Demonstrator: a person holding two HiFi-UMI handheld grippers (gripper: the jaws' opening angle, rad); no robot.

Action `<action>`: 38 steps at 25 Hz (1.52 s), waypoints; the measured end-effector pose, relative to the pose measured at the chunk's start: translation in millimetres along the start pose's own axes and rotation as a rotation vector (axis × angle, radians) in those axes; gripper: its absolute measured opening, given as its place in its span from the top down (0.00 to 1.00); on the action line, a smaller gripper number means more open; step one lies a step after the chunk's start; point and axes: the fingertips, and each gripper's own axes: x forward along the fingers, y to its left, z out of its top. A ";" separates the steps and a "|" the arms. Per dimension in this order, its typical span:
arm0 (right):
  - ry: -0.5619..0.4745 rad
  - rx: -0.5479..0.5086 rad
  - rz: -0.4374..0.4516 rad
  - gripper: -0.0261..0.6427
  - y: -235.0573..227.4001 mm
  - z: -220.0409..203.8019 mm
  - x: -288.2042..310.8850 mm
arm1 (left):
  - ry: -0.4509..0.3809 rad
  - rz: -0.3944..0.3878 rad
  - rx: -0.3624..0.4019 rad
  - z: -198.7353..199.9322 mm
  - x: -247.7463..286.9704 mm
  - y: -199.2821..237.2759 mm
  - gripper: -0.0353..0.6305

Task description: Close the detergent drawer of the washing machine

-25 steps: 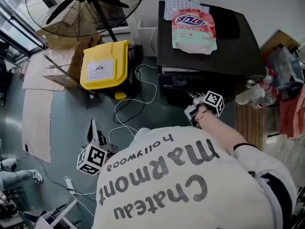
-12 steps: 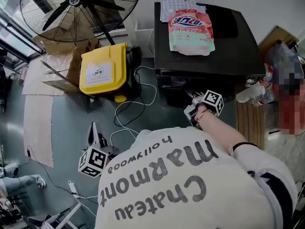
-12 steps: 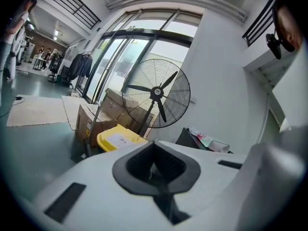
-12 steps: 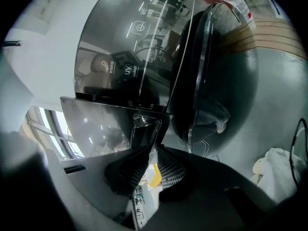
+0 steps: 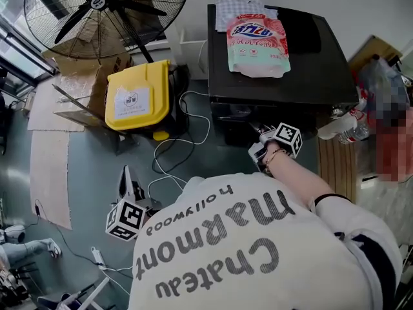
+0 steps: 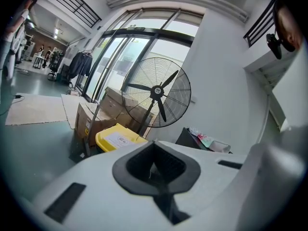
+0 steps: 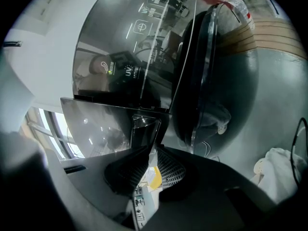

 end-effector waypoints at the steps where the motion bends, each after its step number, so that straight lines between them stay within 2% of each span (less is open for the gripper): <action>1: -0.002 0.001 -0.001 0.85 -0.1 0.6 0.6 | 0.001 -0.002 0.001 0.4 1.2 -0.3 0.94; 10: -0.044 0.036 -0.016 0.85 0.5 5.3 4.9 | 0.005 0.000 0.010 3.7 1.2 4.2 0.94; 15: -0.099 0.073 -0.018 0.83 -2.4 3.4 9.6 | 0.046 -0.014 0.043 5.1 0.9 9.0 0.94; 18: -0.121 0.032 -0.026 0.83 -2.7 3.7 9.9 | 0.068 -0.036 0.069 11.5 0.1 5.3 0.94; 21: -0.154 -0.024 -0.059 0.83 -2.8 8.6 5.7 | 0.084 -0.058 0.080 15.9 -5.6 2.8 0.94; 25: -0.191 0.008 -0.122 0.81 -7.1 7.4 -20.1 | 0.131 -0.096 0.088 10.9 -20.4 -0.5 0.94; 27: -0.201 -0.007 -0.186 0.81 -10.4 3.8 -38.6 | 0.154 -0.116 0.086 7.0 -27.7 -1.6 0.94; 29: -0.228 -0.035 -0.209 0.83 -6.9 -1.6 -58.5 | 0.172 -0.140 0.086 3.9 -35.6 -1.9 0.94; 35: -0.293 -0.163 -0.102 0.86 36.7 -33.0 -115.3 | 0.223 -0.251 0.109 -13.3 -62.9 -11.4 0.94; 38: -0.308 -0.229 -0.009 0.89 64.6 -53.7 -144.5 | 0.246 -0.314 0.128 -22.1 -80.9 -20.9 0.94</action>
